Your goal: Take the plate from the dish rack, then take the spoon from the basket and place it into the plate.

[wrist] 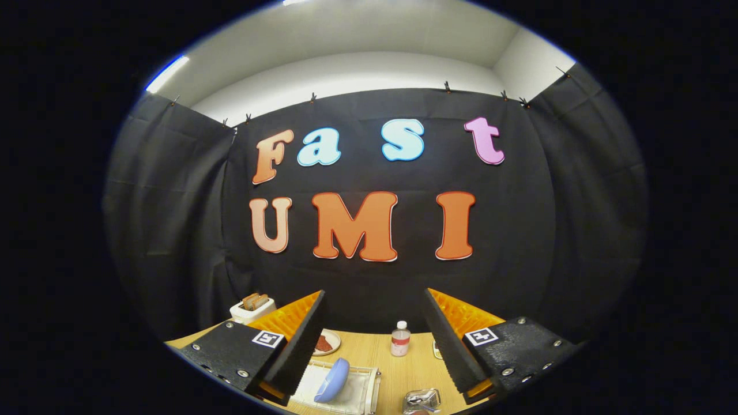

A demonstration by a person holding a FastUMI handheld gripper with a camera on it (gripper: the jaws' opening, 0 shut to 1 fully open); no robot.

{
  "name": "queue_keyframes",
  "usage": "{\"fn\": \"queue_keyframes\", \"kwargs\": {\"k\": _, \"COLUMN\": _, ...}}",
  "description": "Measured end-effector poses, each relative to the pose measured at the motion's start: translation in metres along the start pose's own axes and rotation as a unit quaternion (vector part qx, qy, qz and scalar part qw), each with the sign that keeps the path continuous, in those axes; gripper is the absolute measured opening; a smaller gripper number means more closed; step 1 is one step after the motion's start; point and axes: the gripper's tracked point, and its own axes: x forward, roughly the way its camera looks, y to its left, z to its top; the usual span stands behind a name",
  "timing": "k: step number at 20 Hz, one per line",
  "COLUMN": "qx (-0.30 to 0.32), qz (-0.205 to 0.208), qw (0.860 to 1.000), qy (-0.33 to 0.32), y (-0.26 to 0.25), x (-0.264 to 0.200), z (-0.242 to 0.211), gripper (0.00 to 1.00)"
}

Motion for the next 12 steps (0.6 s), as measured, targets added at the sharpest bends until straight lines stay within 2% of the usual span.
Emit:
{"fn": "queue_keyframes", "kwargs": {"k": 6, "qx": -0.004, "qz": 0.02, "qw": 1.0, "qy": 0.012, "y": 0.005, "x": -0.003, "z": -0.013, "gripper": 0.98}}
{"fn": "queue_keyframes", "kwargs": {"k": 12, "qx": -0.007, "qz": 0.061, "qw": 0.994, "qy": 0.086, "y": 0.037, "x": 0.021, "z": -0.062, "gripper": 0.98}}
